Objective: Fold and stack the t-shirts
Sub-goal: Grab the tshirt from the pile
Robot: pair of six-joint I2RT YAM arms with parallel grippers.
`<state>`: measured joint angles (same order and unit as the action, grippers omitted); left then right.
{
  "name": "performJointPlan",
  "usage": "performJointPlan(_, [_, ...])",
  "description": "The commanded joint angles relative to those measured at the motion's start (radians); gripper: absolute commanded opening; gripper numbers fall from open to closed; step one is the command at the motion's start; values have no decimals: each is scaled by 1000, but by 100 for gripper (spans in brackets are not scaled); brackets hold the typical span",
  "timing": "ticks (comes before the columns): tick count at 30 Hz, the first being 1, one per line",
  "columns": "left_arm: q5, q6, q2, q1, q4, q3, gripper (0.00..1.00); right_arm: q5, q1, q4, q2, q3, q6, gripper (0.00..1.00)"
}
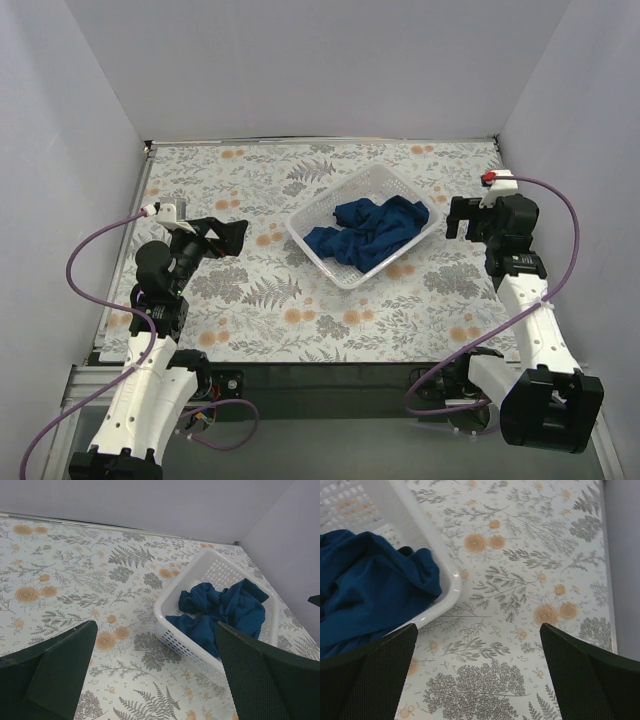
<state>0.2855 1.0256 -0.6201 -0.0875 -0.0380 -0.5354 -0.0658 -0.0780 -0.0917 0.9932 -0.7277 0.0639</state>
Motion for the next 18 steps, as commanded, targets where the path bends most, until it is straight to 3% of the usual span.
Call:
performJointPlan(1, [20, 1, 5, -6, -22, -1, 98, -284, 1, -14, 19, -91, 180, 99])
performJointPlan(4, [24, 2, 3, -12, -23, 2, 98, -536, 35, -198, 62, -199, 516, 98])
performJointPlan(8, [40, 4, 0, -18, -26, 2, 98, -784, 110, -376, 157, -332, 784, 98])
performJointPlan(14, [46, 2, -1, -20, -30, 3, 98, -585, 270, -483, 389, -528, 1016, 98])
performJointPlan(18, [61, 2, -9, -20, -26, 2, 98, -488, 308, -500, 533, -639, 1045, 98])
